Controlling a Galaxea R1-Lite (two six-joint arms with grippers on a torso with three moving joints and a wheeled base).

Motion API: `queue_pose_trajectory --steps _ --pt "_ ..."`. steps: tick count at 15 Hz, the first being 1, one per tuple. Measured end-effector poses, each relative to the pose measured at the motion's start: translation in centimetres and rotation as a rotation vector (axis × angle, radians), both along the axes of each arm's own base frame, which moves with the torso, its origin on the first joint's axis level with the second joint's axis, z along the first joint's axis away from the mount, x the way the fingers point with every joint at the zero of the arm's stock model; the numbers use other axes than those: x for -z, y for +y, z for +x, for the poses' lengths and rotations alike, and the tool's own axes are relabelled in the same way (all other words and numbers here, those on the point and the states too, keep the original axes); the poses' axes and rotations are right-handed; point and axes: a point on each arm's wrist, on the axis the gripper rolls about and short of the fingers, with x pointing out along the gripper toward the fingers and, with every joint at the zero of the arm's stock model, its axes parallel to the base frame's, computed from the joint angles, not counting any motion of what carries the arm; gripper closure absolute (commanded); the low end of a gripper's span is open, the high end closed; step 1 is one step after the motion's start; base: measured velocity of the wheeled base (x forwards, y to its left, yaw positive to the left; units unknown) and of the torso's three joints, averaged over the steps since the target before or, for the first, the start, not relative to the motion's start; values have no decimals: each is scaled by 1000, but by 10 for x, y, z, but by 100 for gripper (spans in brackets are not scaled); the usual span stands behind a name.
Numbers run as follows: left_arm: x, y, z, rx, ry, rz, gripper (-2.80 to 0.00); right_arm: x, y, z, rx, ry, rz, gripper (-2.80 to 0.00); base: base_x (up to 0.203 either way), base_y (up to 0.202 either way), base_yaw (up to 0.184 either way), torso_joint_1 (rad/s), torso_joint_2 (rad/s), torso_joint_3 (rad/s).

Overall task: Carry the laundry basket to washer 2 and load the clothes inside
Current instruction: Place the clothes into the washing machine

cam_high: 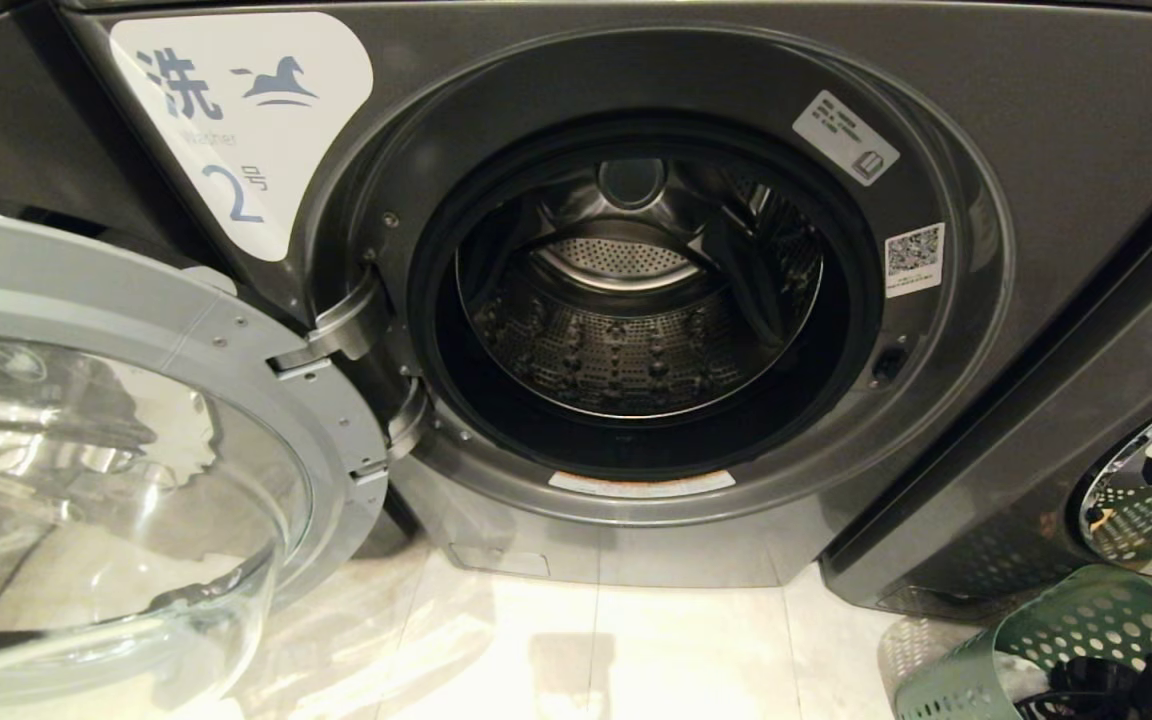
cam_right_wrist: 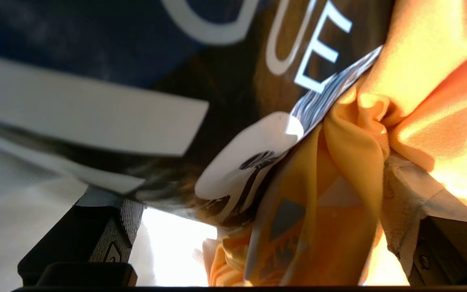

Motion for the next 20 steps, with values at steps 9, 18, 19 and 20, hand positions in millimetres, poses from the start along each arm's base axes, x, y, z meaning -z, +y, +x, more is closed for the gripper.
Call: queue_pose_trajectory --steps 9,18,19,20 --pt "0 0 0 0 0 0 0 0 -16 14 67 26 111 -280 0 0 0 0 0 0" --pt "0 0 0 1 0 0 0 -3 -26 17 87 -30 274 -280 0 0 0 0 0 0" --pt "0 0 0 1 0 0 0 -3 -26 17 94 -44 293 -280 0 0 0 0 0 0" --pt "0 0 0 1 0 0 0 -3 -26 17 97 -49 299 -280 0 0 0 0 0 0"
